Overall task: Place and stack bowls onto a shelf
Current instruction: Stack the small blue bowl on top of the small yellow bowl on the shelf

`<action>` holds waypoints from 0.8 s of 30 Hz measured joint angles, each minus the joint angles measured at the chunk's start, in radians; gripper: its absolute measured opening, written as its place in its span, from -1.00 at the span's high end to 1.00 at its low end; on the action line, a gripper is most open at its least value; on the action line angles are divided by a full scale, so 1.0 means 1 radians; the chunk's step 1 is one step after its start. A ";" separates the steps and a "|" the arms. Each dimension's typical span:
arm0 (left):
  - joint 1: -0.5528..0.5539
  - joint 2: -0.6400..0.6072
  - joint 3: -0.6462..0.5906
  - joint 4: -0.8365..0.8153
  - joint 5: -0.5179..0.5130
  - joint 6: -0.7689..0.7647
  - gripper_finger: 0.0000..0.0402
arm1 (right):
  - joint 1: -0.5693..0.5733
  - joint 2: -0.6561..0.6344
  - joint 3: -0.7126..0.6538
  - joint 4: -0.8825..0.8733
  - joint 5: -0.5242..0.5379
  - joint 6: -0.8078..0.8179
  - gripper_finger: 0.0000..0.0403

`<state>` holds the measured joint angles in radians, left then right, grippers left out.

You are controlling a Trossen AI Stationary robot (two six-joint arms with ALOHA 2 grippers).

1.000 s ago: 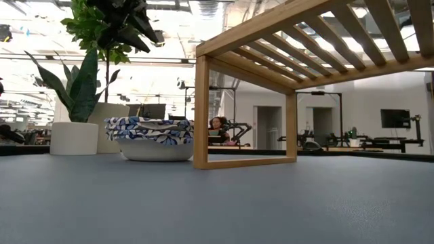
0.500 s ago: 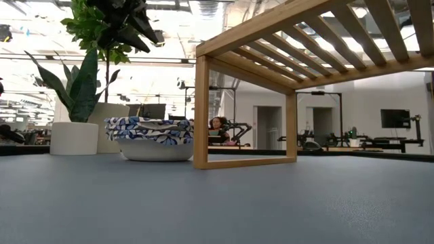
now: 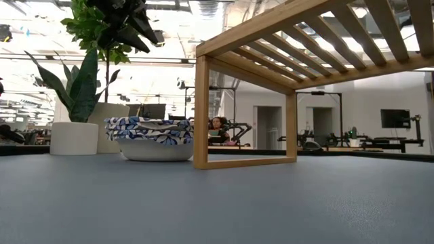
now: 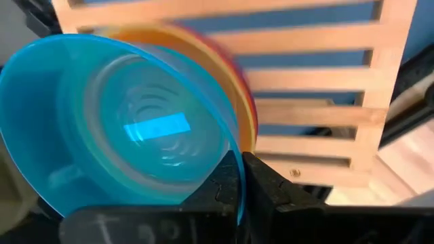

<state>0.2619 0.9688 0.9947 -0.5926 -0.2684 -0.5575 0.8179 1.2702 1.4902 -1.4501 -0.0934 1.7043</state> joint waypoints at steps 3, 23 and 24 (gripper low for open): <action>0.000 0.000 0.000 0.000 0.000 0.005 0.24 | 0.002 0.012 0.000 -0.008 -0.024 -0.001 0.81; 0.000 0.000 0.000 -0.012 0.021 -0.001 0.24 | -0.006 0.012 0.000 -0.017 -0.028 -0.011 0.38; 0.005 0.000 0.000 -0.026 0.044 -0.002 0.24 | -0.009 0.010 0.000 -0.015 -0.018 -0.012 0.33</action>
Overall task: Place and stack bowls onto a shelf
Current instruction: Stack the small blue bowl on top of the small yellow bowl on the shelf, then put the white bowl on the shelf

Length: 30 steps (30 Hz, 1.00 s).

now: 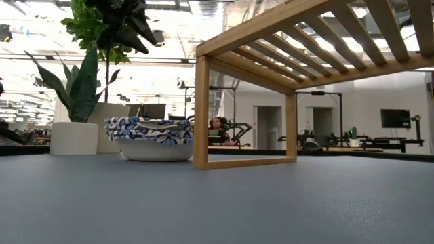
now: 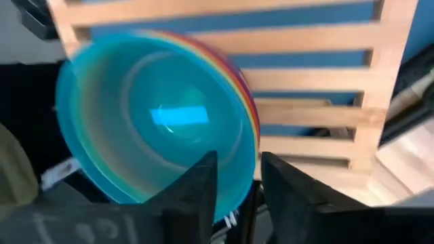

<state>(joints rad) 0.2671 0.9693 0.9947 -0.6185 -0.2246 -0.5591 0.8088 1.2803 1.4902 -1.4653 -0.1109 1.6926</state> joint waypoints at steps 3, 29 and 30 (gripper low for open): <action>0.025 0.019 0.000 -0.073 0.090 -0.020 0.24 | -0.015 -0.027 0.000 0.008 0.034 -0.003 0.20; 0.081 0.485 0.000 -0.195 0.176 0.087 0.24 | -0.204 -0.162 0.000 0.008 0.146 -0.131 0.06; 0.081 0.489 0.000 -0.195 0.176 0.087 0.24 | -0.204 -0.162 0.000 0.008 0.151 -0.131 0.06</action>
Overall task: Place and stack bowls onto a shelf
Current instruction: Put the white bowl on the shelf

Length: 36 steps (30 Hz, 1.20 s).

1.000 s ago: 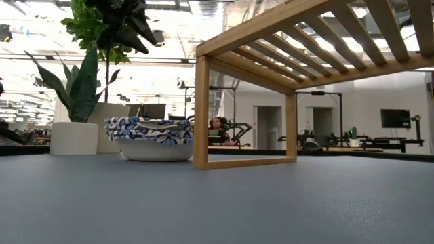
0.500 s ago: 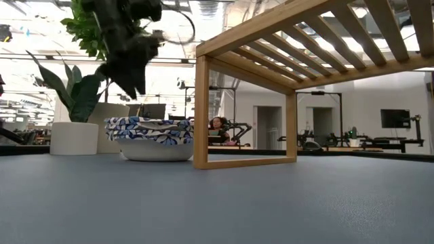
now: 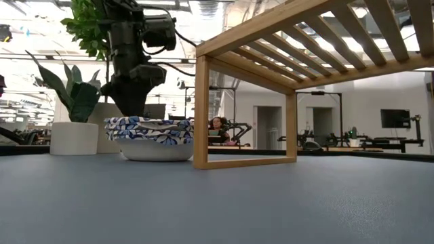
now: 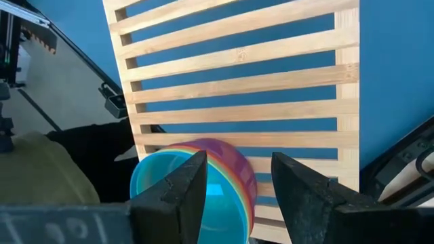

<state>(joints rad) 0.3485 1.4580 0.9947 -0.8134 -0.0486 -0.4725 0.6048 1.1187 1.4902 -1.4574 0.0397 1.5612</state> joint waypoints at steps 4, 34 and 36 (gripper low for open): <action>0.000 0.001 0.000 -0.003 0.000 -0.003 0.32 | 0.000 0.000 0.000 0.000 0.015 0.000 0.06; 0.000 -0.013 0.251 -0.149 0.093 -0.018 1.00 | -0.129 0.000 0.000 0.048 0.325 -0.180 0.06; 0.000 -0.013 0.306 -0.180 0.064 -0.004 1.00 | -0.181 0.001 0.000 0.060 0.377 -0.225 0.06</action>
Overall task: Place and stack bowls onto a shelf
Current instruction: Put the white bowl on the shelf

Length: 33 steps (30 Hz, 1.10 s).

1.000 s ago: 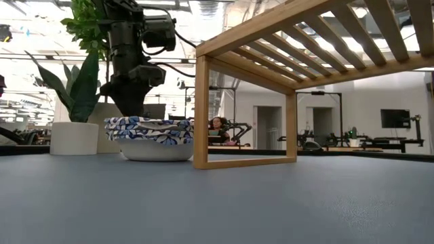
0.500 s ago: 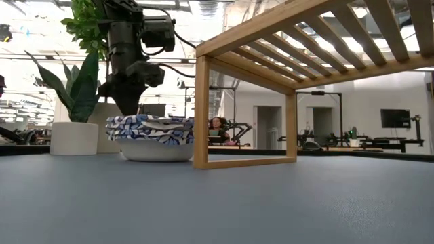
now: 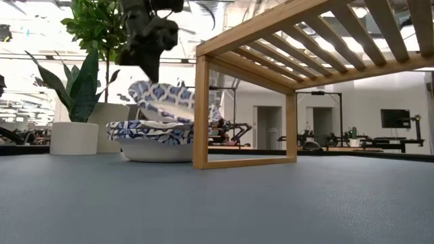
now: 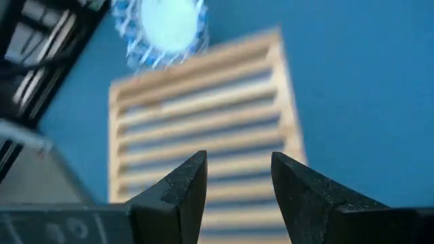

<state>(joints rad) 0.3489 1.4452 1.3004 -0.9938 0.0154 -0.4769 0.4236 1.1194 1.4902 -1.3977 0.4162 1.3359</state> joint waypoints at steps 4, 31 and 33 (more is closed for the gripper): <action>0.000 0.000 0.099 -0.041 -0.067 0.014 1.00 | -0.132 0.021 0.000 0.048 0.043 -0.147 0.06; 0.002 0.000 0.175 -0.089 -0.326 0.259 0.73 | -0.542 0.341 0.000 0.563 -0.252 -0.825 0.06; 0.007 0.001 0.118 -0.028 -0.320 0.306 0.60 | -0.542 0.341 0.000 0.564 -0.257 -0.825 0.06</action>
<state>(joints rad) 0.3558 1.4460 1.4181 -1.0220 -0.3044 -0.1711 -0.1188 1.4605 1.4902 -0.8336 0.1589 0.5110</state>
